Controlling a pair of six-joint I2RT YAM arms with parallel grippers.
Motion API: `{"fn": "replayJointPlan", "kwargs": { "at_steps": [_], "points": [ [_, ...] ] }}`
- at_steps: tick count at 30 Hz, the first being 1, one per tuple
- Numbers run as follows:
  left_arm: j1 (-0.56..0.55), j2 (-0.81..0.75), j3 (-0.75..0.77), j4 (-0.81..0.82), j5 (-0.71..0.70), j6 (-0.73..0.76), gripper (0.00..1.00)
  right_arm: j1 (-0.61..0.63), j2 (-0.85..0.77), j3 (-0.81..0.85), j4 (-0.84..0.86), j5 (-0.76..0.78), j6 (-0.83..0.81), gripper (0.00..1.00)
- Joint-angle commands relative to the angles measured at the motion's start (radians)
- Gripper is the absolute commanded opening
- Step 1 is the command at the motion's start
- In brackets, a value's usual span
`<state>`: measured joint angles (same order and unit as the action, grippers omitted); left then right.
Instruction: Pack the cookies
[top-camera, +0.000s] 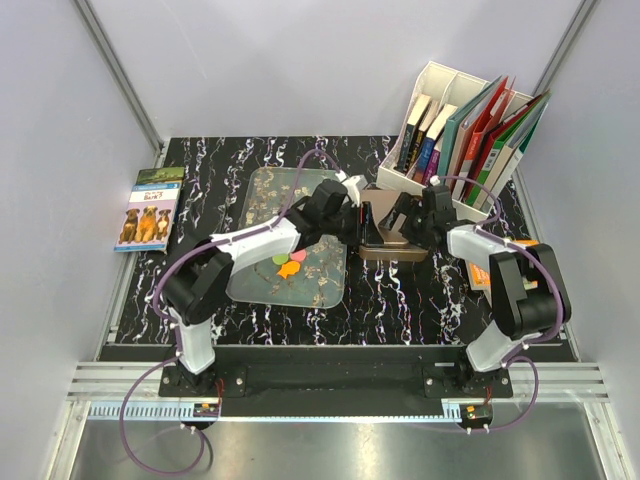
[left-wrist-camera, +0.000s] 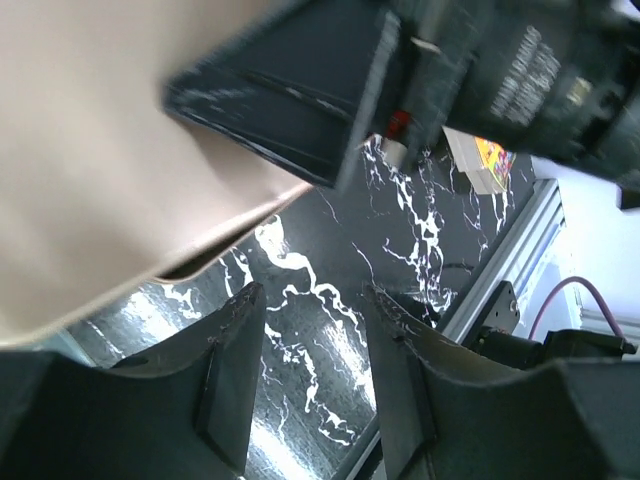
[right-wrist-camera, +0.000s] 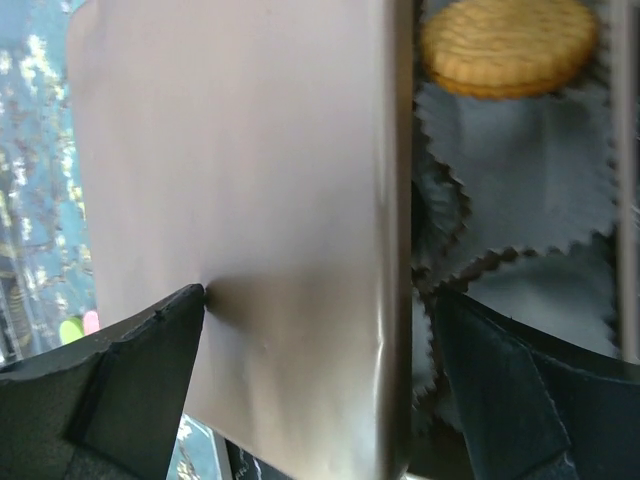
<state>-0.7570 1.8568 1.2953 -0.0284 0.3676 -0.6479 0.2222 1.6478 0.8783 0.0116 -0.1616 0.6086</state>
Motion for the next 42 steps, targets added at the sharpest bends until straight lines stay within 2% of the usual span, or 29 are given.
{"fn": "replayJointPlan", "kwargs": {
  "at_steps": [1, 7, 14, 21, 25, 28, 30, 31, 34, 37, 38, 42],
  "points": [
    [0.013, 0.038, 0.09, 0.032, -0.012, 0.027, 0.46, 0.003, -0.098, -0.022, -0.209, 0.12, -0.04, 1.0],
    [0.012, 0.149, 0.174, 0.001, -0.004, 0.014, 0.43, 0.003, -0.21, 0.057, -0.329, 0.157, -0.066, 1.0],
    [0.012, 0.17, 0.177, 0.025, 0.011, -0.01, 0.42, 0.003, -0.261, 0.071, -0.384, 0.243, -0.089, 1.0],
    [0.045, 0.075, 0.133, 0.065, 0.007, -0.024, 0.43, 0.003, -0.368, 0.073, -0.421, 0.352, -0.098, 1.0],
    [0.09, -0.016, 0.095, 0.071, 0.004, -0.039, 0.45, 0.003, -0.376, 0.064, -0.427, 0.421, -0.087, 1.0],
    [0.122, -0.091, 0.038, 0.064, -0.064, -0.052, 0.45, 0.002, -0.367, 0.051, -0.426, 0.444, -0.063, 0.98],
    [0.148, -0.119, 0.013, 0.032, -0.154, -0.067, 0.44, 0.003, -0.355, 0.048, -0.426, 0.451, -0.04, 0.9],
    [0.157, -0.131, -0.002, 0.003, -0.18, -0.073, 0.42, 0.003, -0.349, 0.047, -0.423, 0.455, -0.033, 0.75],
    [0.188, -0.134, -0.016, -0.054, -0.258, -0.094, 0.35, 0.003, -0.342, 0.047, -0.415, 0.464, -0.017, 0.53],
    [0.197, -0.116, -0.007, -0.111, -0.34, -0.104, 0.31, 0.0, -0.35, 0.044, -0.406, 0.499, 0.013, 0.18],
    [0.199, -0.105, -0.001, -0.128, -0.354, -0.113, 0.28, -0.004, -0.355, 0.042, -0.401, 0.511, 0.022, 0.0],
    [0.202, -0.044, 0.027, -0.188, -0.364, -0.144, 0.23, -0.038, -0.335, 0.044, -0.386, 0.554, 0.068, 0.0]
  ]
}}
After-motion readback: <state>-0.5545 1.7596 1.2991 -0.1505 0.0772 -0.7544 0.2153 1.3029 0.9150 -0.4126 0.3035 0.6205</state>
